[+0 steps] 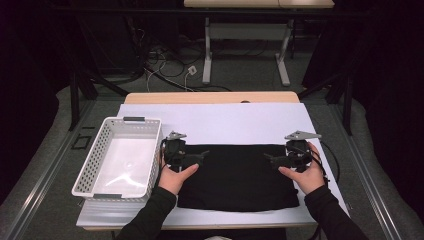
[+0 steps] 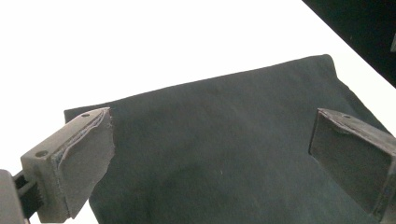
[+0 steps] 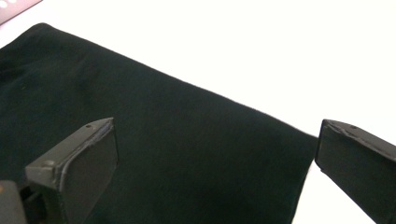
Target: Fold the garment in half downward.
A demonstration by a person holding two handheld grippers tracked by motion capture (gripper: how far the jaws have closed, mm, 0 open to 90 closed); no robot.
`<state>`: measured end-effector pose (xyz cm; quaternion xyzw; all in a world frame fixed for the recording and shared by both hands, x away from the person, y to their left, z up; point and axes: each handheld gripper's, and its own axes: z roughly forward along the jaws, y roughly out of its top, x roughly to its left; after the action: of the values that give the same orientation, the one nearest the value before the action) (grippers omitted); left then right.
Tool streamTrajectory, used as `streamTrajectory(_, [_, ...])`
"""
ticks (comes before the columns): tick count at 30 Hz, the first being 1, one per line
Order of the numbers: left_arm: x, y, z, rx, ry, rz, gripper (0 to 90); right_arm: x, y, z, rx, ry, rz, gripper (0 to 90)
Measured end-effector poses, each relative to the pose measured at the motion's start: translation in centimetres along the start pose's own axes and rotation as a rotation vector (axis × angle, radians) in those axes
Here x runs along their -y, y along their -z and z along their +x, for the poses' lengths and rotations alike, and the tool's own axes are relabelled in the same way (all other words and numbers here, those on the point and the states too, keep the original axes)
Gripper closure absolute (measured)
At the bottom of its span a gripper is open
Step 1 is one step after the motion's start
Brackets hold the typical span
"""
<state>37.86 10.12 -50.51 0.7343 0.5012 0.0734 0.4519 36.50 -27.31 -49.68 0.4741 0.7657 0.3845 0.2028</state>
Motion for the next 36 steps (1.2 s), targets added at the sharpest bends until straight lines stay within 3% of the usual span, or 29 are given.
streamTrajectory(6, [-0.7, -0.7, 0.9, -0.017, 0.012, -0.004, 0.6, -1.1, -1.1, -1.3, 0.003, -0.025, 0.019, 0.0])
streamTrajectory(14, [-1.4, -2.1, 2.4, -0.063, 0.034, 0.009, 3.9, -1.2, -2.6, -3.2, 0.012, -0.085, 0.04, 0.0])
streamTrajectory(18, [-1.6, -2.6, 3.1, -0.078, 0.049, -0.001, 11.5, -1.0, -3.1, -4.2, 0.028, -0.112, 0.038, 0.6])
streamTrajectory(23, [-1.6, -3.4, 3.9, -0.098, 0.058, 0.03, 17.7, -0.9, -3.6, -4.9, 0.044, -0.123, 0.039, 3.6])
streamTrajectory(26, [-1.9, -4.0, 4.5, -0.154, 0.05, 0.093, 21.8, -0.7, -4.0, -5.3, 0.047, -0.127, 0.052, 6.7])
streamTrajectory(36, [-1.6, -4.8, 5.4, -0.24, 0.031, 0.163, 39.6, -0.5, -4.4, -5.9, 0.045, -0.132, 0.06, 13.2])
